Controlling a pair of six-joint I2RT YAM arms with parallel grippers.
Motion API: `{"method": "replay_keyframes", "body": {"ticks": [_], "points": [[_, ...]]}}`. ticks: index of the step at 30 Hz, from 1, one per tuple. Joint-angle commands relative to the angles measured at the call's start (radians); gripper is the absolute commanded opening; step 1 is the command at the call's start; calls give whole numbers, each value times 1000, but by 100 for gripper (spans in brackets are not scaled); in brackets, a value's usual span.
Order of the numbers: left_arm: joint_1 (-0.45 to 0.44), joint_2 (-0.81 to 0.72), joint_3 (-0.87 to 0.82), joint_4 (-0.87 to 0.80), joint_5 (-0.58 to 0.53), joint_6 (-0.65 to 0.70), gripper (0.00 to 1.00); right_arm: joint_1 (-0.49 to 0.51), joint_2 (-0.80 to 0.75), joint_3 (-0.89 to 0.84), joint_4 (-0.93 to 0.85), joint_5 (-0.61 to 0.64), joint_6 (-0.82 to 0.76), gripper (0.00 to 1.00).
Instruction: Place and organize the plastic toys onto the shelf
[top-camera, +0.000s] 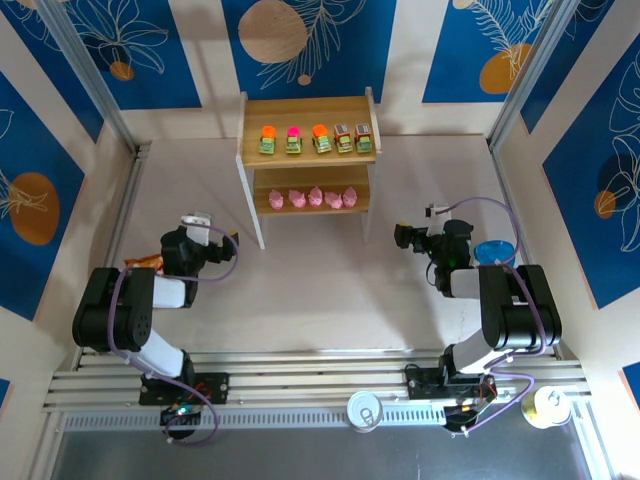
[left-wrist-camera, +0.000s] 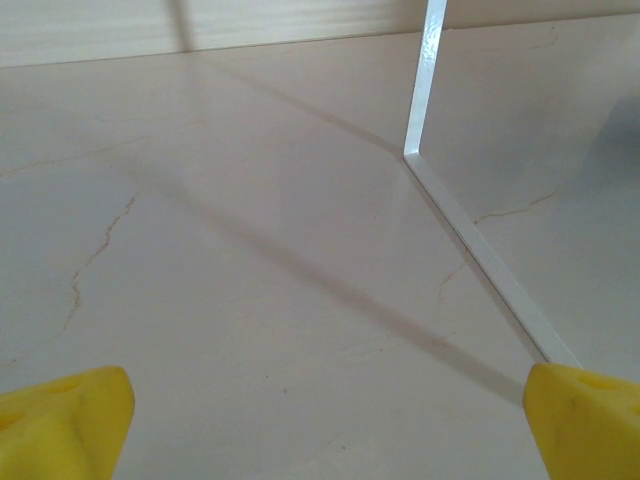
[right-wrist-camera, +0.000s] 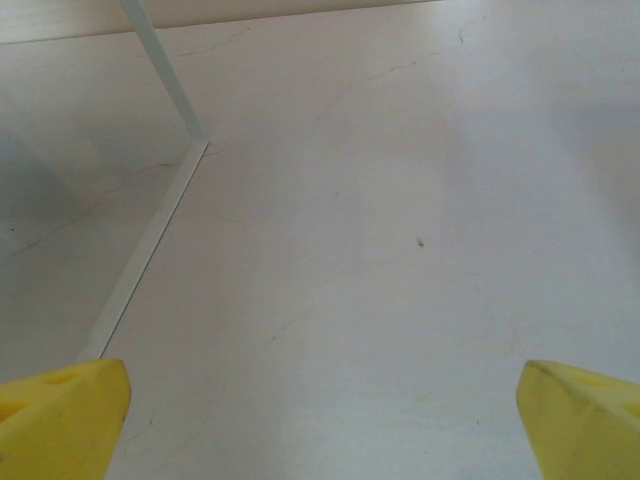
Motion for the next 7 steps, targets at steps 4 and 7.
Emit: {"method": "replay_keyframes", "body": {"ticks": [4,7], "points": [[4,4,5,16,26,20,100,-3,4,12,24,-9,4,99],[7,3,-4,34,19,9,100,-4,4,11,24,-9,4,99]]}}
